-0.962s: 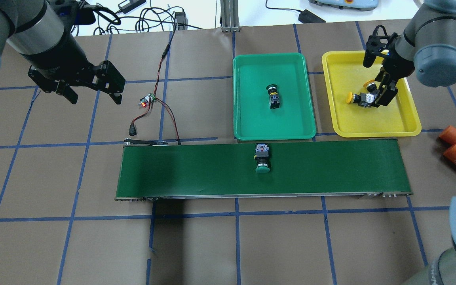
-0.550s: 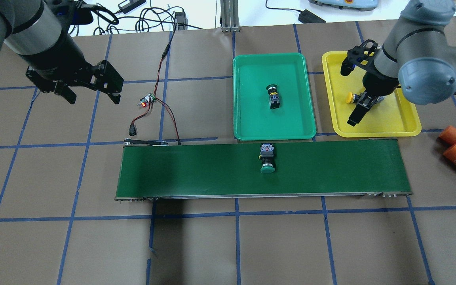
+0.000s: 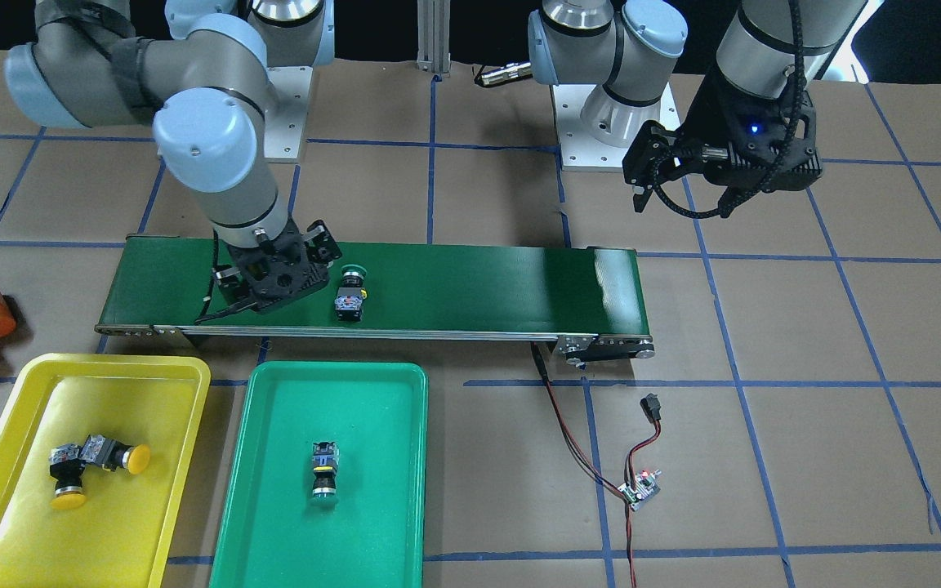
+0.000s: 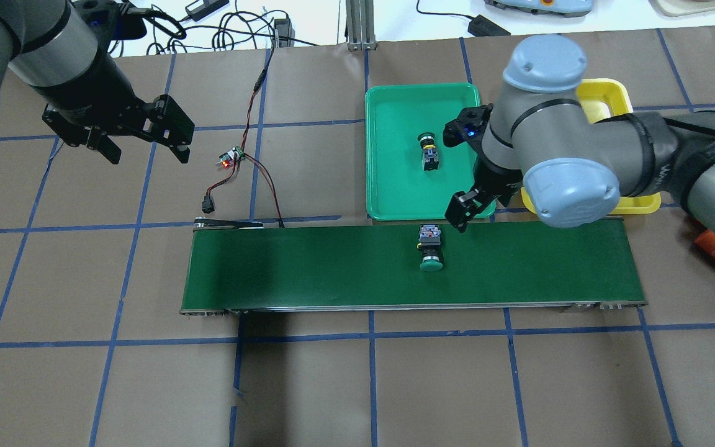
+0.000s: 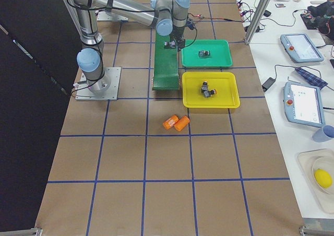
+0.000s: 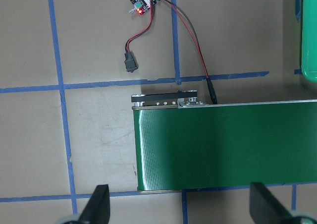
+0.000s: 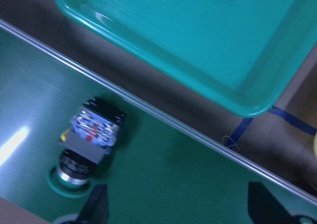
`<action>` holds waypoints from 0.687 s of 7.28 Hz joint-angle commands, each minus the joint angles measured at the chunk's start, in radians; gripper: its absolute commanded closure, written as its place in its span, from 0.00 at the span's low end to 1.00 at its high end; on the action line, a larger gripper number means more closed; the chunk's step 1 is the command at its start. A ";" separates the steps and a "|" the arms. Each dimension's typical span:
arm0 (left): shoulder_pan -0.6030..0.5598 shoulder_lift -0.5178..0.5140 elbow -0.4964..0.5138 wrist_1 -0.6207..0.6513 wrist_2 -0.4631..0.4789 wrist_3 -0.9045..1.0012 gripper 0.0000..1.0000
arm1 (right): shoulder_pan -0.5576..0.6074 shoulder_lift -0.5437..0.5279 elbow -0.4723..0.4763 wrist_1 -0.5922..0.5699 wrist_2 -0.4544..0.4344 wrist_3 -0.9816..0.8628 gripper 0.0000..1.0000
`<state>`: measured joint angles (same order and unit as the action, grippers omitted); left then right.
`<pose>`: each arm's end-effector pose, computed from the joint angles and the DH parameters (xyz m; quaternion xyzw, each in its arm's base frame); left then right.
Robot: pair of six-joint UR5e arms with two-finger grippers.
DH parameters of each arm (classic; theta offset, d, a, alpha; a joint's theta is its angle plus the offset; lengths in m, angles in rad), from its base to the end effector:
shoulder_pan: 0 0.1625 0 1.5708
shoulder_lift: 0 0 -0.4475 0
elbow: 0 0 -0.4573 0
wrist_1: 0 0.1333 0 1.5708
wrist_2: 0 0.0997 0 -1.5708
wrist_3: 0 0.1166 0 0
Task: Sort buttons by color to trays
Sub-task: 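Move the right gripper to the last green-capped button and grasp it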
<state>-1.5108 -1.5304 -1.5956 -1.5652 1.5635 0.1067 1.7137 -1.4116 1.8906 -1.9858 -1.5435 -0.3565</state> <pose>-0.1015 -0.5484 0.5023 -0.0234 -0.9997 0.0109 0.0028 0.2161 -0.5436 0.2709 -0.2465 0.9685 0.0304 0.0170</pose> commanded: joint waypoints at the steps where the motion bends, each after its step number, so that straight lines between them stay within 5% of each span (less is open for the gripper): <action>1: 0.003 -0.007 0.014 -0.001 0.001 0.002 0.00 | 0.070 0.023 0.053 -0.095 -0.004 0.106 0.00; 3: 0.006 0.001 0.013 0.014 -0.002 0.008 0.00 | 0.070 0.023 0.161 -0.259 -0.006 0.137 0.07; 4: 0.011 0.015 -0.013 0.011 0.006 0.008 0.00 | 0.070 0.025 0.160 -0.269 -0.006 0.131 0.48; 5: 0.009 0.019 -0.014 0.011 0.006 0.005 0.00 | 0.070 0.026 0.157 -0.274 -0.007 0.128 0.77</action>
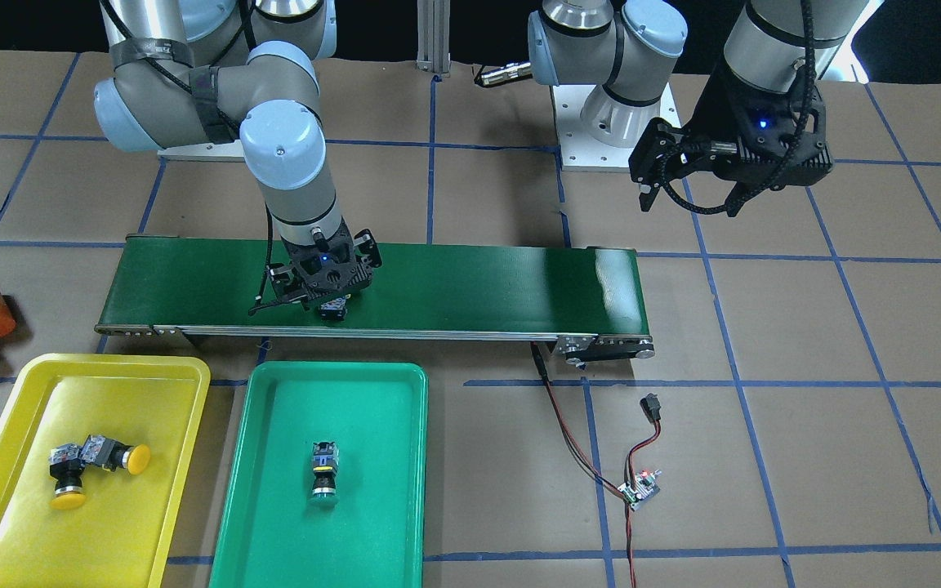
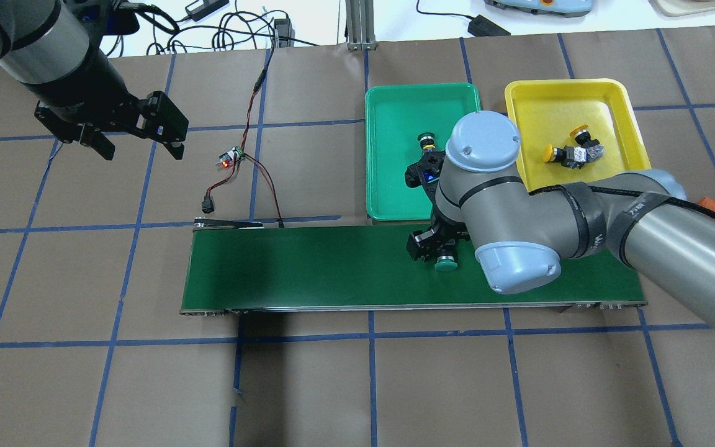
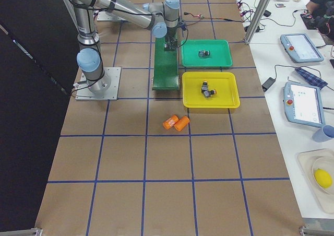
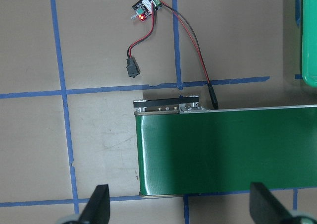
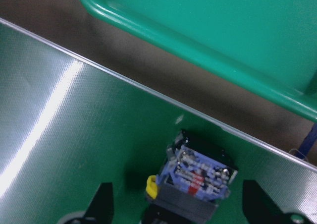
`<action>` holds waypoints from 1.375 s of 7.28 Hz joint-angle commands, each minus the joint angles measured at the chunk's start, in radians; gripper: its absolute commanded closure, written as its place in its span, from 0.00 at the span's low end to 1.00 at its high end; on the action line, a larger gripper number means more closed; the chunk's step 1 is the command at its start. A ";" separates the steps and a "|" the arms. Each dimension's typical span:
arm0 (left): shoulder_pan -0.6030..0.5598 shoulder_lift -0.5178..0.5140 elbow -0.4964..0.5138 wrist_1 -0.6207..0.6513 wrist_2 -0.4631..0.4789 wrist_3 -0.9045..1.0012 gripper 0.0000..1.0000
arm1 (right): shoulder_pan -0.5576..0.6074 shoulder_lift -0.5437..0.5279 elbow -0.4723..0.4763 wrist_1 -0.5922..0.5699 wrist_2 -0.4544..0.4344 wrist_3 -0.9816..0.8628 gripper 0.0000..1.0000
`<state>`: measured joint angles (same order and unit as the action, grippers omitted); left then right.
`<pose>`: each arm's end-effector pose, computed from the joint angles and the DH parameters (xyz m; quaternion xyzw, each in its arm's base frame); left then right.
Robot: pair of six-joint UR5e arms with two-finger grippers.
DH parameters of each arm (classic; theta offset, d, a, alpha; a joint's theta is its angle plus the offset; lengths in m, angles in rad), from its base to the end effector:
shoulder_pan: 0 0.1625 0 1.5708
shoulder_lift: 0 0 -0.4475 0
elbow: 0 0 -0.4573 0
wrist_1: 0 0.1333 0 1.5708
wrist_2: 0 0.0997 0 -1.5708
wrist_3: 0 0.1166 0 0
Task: Sort buttons by color to trays
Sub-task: 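Lower the green-capped button into the green tray and open the right gripper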
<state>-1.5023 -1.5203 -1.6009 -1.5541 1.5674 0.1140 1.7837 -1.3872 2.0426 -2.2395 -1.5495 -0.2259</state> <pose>-0.0965 -0.5465 0.5059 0.0228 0.9996 -0.0186 0.0000 0.2480 -0.5045 0.2085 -0.2177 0.9759 -0.0067 0.0106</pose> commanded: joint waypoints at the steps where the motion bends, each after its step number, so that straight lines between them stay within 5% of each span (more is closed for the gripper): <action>1: 0.001 0.015 -0.013 -0.012 0.000 0.001 0.00 | 0.000 0.000 -0.010 -0.020 0.000 -0.004 0.89; 3: 0.004 0.023 -0.045 0.003 -0.009 0.001 0.00 | -0.010 0.049 -0.133 0.004 0.002 -0.013 0.89; 6: 0.004 0.025 -0.030 0.025 0.000 -0.002 0.00 | -0.068 0.190 -0.546 0.277 0.008 -0.035 0.82; 7: 0.004 0.025 -0.031 0.026 0.000 -0.002 0.00 | -0.110 0.220 -0.632 0.361 0.019 -0.070 0.38; 8: 0.005 0.025 -0.030 0.026 0.000 -0.003 0.00 | -0.119 0.233 -0.656 0.380 0.020 -0.076 0.16; 9: 0.007 0.025 -0.028 0.026 0.000 -0.004 0.00 | -0.119 0.229 -0.654 0.380 0.019 -0.073 0.00; 10: 0.016 0.025 -0.028 0.026 -0.001 -0.004 0.00 | -0.119 0.224 -0.656 0.383 0.019 -0.073 0.00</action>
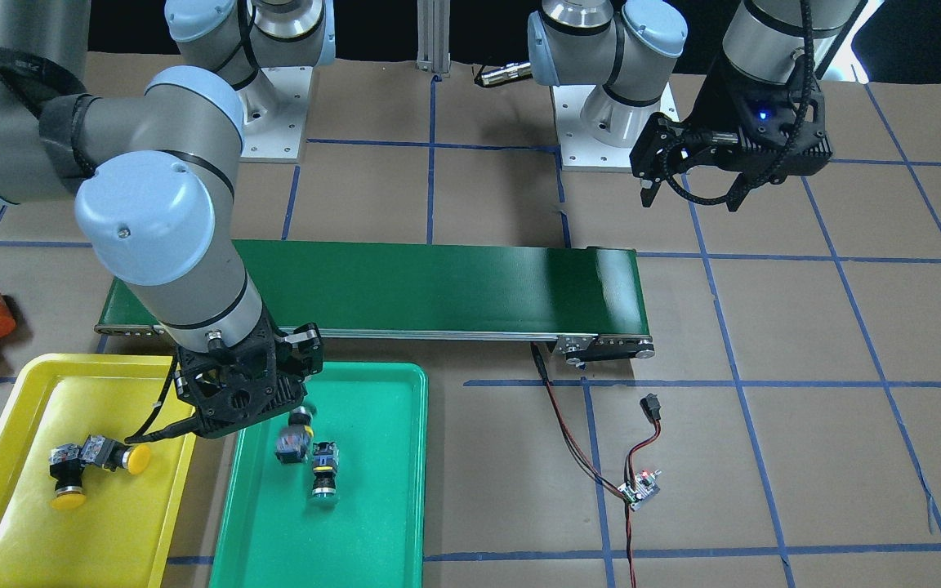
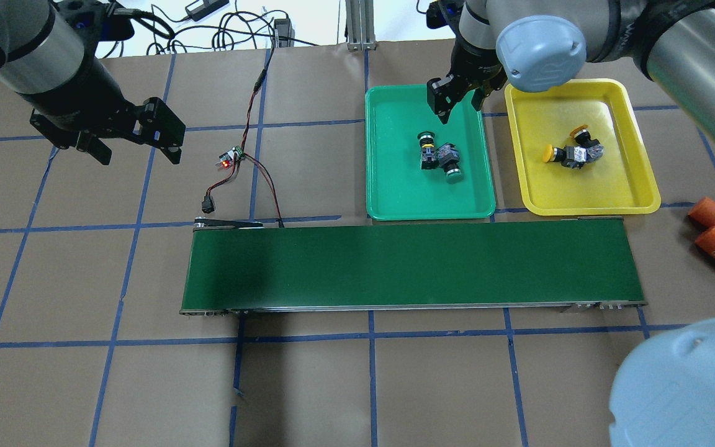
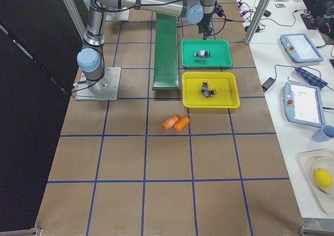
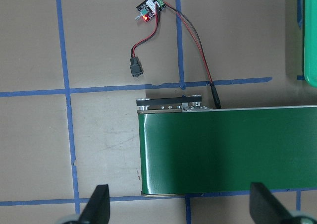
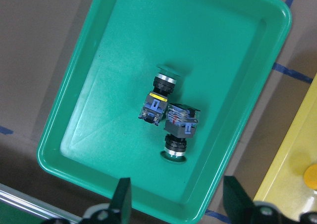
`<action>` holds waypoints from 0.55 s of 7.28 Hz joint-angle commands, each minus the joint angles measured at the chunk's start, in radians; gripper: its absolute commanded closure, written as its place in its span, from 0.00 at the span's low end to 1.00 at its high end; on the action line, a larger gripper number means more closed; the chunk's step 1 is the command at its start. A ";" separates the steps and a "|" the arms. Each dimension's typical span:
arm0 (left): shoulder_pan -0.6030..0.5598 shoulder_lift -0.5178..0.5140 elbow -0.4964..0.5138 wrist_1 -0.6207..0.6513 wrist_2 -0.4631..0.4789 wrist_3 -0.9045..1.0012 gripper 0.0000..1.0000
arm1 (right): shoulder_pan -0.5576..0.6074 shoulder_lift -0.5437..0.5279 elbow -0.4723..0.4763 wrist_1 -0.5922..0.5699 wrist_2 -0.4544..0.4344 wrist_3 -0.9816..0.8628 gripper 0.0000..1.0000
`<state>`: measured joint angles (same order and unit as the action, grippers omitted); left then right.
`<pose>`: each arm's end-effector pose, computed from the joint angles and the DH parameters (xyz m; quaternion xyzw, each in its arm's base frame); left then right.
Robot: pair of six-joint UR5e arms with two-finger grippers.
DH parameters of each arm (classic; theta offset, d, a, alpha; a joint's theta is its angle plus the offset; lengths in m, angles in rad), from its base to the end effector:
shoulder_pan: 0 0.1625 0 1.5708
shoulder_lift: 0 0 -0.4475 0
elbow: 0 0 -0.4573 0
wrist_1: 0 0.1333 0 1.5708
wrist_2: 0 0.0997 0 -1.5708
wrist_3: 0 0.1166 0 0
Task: Sort buttons by color to trays
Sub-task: 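Lower the green-capped button into the green tray and open the right gripper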
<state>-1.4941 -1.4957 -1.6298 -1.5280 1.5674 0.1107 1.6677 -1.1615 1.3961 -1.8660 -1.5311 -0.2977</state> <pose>-0.0927 -0.5387 0.5056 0.0170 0.9994 -0.0295 0.0011 0.2079 -0.7127 0.3565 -0.1965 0.9798 -0.0321 0.0167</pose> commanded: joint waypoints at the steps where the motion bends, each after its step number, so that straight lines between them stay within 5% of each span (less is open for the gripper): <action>1: 0.018 0.000 0.001 -0.001 0.000 0.006 0.00 | -0.002 -0.012 -0.020 0.043 0.002 0.000 0.00; 4: 0.021 0.000 0.004 0.005 -0.001 0.006 0.00 | 0.053 -0.197 -0.017 0.255 0.003 0.075 0.00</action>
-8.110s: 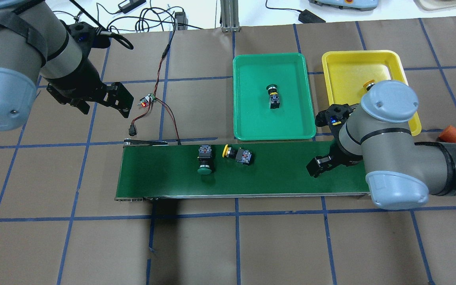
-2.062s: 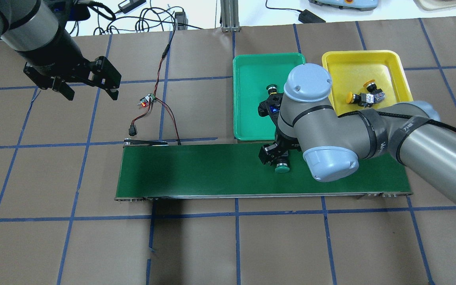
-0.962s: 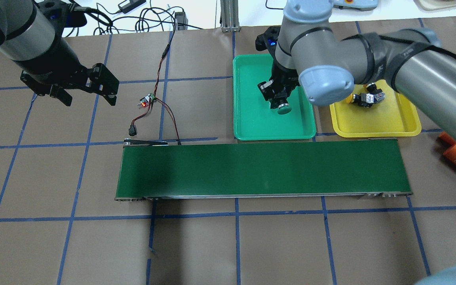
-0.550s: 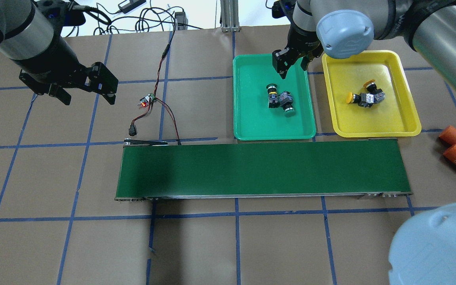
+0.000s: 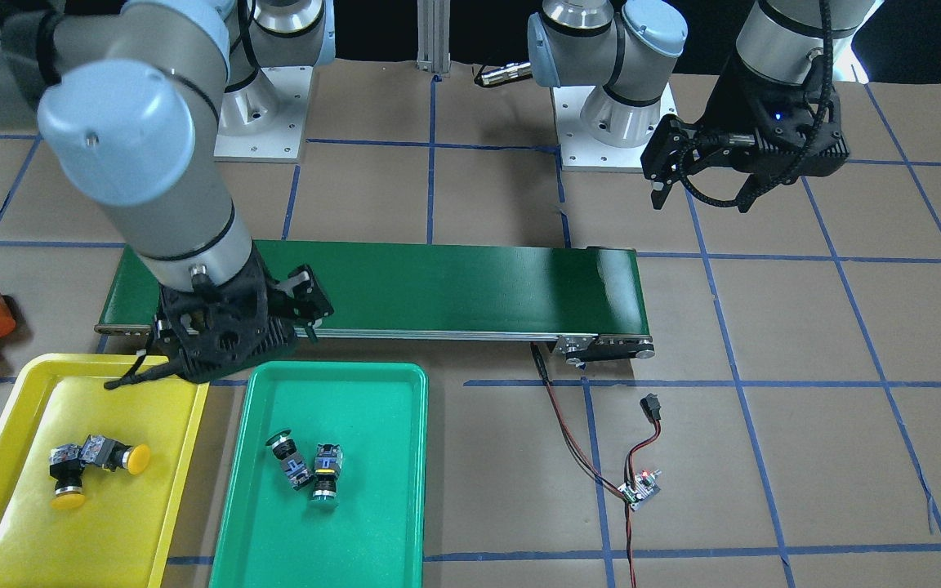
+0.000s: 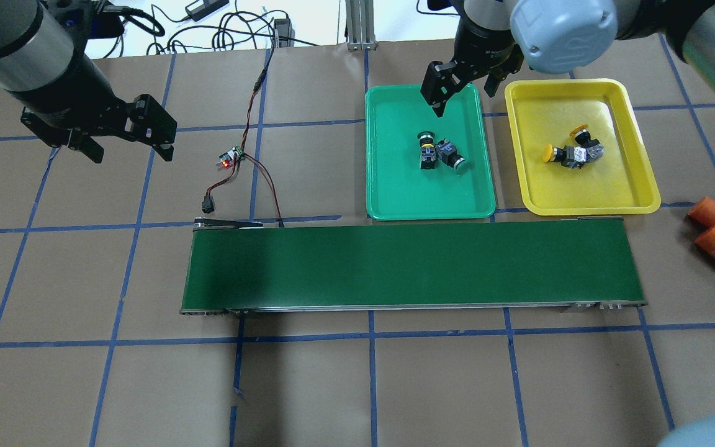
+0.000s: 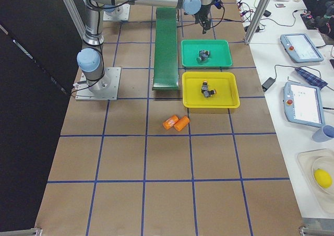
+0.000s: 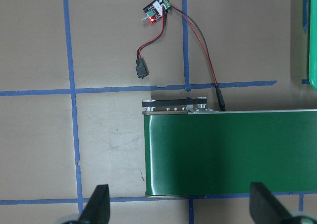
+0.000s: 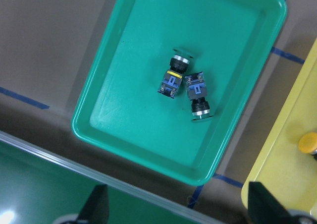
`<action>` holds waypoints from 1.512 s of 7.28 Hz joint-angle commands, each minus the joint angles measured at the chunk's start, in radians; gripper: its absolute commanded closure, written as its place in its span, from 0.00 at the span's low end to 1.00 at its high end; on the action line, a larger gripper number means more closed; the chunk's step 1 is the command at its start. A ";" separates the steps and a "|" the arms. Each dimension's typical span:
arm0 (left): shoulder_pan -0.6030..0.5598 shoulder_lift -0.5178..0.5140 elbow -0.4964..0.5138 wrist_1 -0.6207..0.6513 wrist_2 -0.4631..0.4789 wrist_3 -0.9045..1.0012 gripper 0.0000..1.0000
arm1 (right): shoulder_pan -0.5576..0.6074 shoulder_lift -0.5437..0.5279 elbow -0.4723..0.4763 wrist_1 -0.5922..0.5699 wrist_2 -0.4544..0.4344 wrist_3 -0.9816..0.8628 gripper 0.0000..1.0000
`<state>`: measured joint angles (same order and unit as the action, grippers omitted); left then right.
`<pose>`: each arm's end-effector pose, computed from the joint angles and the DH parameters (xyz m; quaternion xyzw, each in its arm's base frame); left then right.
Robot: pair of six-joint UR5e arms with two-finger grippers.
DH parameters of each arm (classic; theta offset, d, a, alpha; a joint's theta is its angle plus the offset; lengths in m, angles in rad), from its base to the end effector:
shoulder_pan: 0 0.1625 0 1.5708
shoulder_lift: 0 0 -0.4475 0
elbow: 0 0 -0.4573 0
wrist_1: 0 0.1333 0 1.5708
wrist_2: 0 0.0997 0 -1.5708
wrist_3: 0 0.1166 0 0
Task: Sort buttons by color to trays
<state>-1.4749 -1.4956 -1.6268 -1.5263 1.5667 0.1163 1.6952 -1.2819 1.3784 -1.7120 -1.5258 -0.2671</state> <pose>-0.0824 -0.5409 0.5075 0.0103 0.9994 -0.0319 0.0013 0.2228 -0.6650 0.4355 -0.1949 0.9803 -0.0239 0.0208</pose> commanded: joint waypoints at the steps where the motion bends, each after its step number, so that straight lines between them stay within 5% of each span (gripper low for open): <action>1: 0.002 0.000 0.001 0.005 0.001 0.000 0.00 | 0.029 -0.117 0.004 0.154 -0.005 0.081 0.00; 4: 0.002 0.000 0.002 0.009 0.001 0.000 0.00 | 0.001 -0.258 0.033 0.299 -0.011 0.115 0.00; 7: 0.002 0.006 0.005 0.012 0.001 0.000 0.00 | -0.112 -0.252 0.056 0.298 0.003 0.106 0.00; 11: 0.002 0.011 0.001 0.012 0.003 0.000 0.00 | -0.112 -0.261 0.105 0.226 0.001 0.114 0.00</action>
<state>-1.4726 -1.4853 -1.6257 -1.5144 1.5700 0.1174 1.5827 -1.5424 1.4819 -1.4683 -1.5260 -0.1636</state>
